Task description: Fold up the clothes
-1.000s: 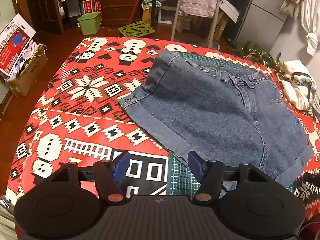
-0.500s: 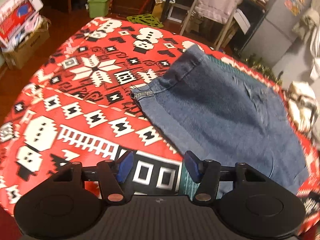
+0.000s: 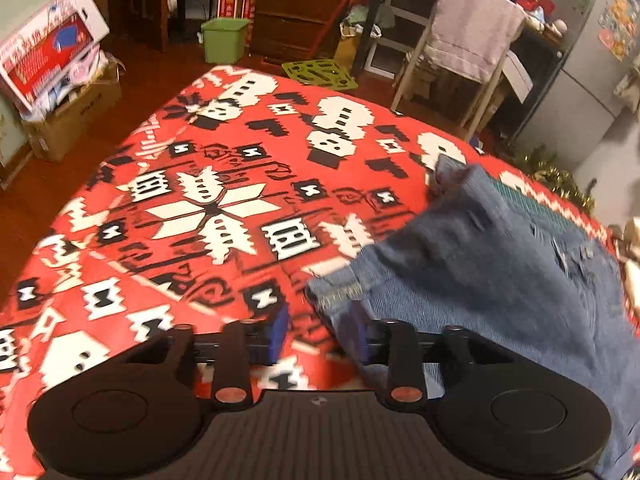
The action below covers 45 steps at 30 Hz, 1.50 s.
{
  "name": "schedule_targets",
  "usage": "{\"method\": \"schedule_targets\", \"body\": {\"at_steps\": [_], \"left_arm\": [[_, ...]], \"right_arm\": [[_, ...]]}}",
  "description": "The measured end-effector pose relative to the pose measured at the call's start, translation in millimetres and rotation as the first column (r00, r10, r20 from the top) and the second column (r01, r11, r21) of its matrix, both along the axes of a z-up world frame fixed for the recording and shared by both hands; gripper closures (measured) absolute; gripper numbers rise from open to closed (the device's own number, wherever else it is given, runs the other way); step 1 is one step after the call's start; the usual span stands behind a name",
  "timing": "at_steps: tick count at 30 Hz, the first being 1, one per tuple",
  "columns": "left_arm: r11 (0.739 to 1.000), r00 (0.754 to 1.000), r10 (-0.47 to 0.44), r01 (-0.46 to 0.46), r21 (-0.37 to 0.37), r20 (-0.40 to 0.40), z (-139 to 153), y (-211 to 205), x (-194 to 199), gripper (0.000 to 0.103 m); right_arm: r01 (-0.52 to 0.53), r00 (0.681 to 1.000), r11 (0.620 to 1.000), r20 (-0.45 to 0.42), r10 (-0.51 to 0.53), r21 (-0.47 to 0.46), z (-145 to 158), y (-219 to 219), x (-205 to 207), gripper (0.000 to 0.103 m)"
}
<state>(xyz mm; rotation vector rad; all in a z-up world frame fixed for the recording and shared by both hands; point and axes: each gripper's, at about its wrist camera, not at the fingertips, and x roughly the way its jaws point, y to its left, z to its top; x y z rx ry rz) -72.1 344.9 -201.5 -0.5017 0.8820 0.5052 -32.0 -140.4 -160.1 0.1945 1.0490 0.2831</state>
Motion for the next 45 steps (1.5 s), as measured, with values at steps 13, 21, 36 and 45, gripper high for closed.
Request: {"method": "schedule_targets", "body": {"at_steps": [13, 21, 36, 45], "left_arm": [[0.994, 0.999, -0.032, 0.035, 0.099, -0.027, -7.8, -16.5, 20.8, 0.091], [0.97, 0.997, 0.078, -0.073, 0.232, -0.012, 34.3, -40.9, -5.3, 0.095], [0.97, 0.971, 0.221, -0.209, 0.121, -0.095, 24.6, -53.9, -67.4, 0.094], [0.977, 0.973, 0.212, -0.214, -0.005, -0.085, 25.5, -35.5, -86.6, 0.065]], "right_arm": [[-0.03, 1.0, 0.999, -0.005, 0.03, -0.036, 3.8, 11.1, -3.5, 0.081], [-0.029, 0.999, 0.999, -0.018, 0.029, -0.032, -0.3, 9.0, -0.5, 0.081], [-0.062, 0.998, 0.998, -0.016, 0.062, -0.013, -6.1, 11.1, 8.9, 0.081], [-0.09, 0.996, 0.995, -0.009, 0.09, -0.033, -6.2, 11.0, 3.8, 0.065]]}}
